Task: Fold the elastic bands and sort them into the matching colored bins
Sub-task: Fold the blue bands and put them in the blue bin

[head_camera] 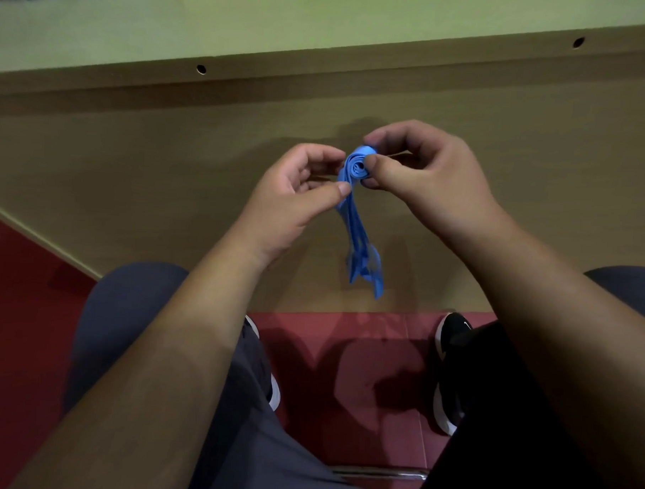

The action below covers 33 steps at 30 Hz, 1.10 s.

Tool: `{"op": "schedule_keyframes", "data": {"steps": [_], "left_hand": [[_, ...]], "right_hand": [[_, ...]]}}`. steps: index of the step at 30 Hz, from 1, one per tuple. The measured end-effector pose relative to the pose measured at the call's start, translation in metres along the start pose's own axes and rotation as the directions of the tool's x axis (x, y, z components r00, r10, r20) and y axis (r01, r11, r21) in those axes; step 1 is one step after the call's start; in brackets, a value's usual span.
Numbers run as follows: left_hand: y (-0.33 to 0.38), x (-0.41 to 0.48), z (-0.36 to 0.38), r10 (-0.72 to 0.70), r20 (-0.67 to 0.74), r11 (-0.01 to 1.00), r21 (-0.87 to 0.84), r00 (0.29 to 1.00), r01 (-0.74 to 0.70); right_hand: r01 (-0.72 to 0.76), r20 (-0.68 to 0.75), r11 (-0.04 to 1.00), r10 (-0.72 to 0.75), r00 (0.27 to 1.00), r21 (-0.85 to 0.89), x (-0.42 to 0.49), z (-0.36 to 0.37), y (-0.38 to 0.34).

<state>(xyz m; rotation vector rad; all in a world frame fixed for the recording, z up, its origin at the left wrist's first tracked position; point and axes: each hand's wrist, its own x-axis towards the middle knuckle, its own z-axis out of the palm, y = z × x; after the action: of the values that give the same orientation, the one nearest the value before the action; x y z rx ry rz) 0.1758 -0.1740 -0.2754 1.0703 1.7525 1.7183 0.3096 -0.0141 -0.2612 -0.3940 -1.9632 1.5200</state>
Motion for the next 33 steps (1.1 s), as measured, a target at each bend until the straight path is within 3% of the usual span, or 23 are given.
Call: {"op": "schedule_keyframes", "data": {"steps": [8,18,25,33], "left_hand": [[-0.002,0.000,-0.002,-0.115,0.085,0.987,-0.098,0.990,0.124],[0.006,-0.001,-0.009,-0.081,0.086,0.989,0.128,0.993,0.069],[0.007,0.001,-0.015,-0.019,0.090,0.938,0.347,0.996,-0.014],[0.005,-0.003,-0.017,-0.090,0.138,0.968,0.243,0.986,0.054]], "right_hand": [[0.020,0.038,1.000,-0.021,0.999,0.003,0.000,0.001,0.003],[0.061,0.114,0.994,-0.051,0.992,-0.093,-0.002,-0.004,0.000],[0.130,0.154,0.972,-0.101,0.983,-0.193,-0.005,-0.004,-0.002],[0.115,0.169,0.973,-0.082,0.982,-0.199,-0.004,-0.002,-0.002]]}}
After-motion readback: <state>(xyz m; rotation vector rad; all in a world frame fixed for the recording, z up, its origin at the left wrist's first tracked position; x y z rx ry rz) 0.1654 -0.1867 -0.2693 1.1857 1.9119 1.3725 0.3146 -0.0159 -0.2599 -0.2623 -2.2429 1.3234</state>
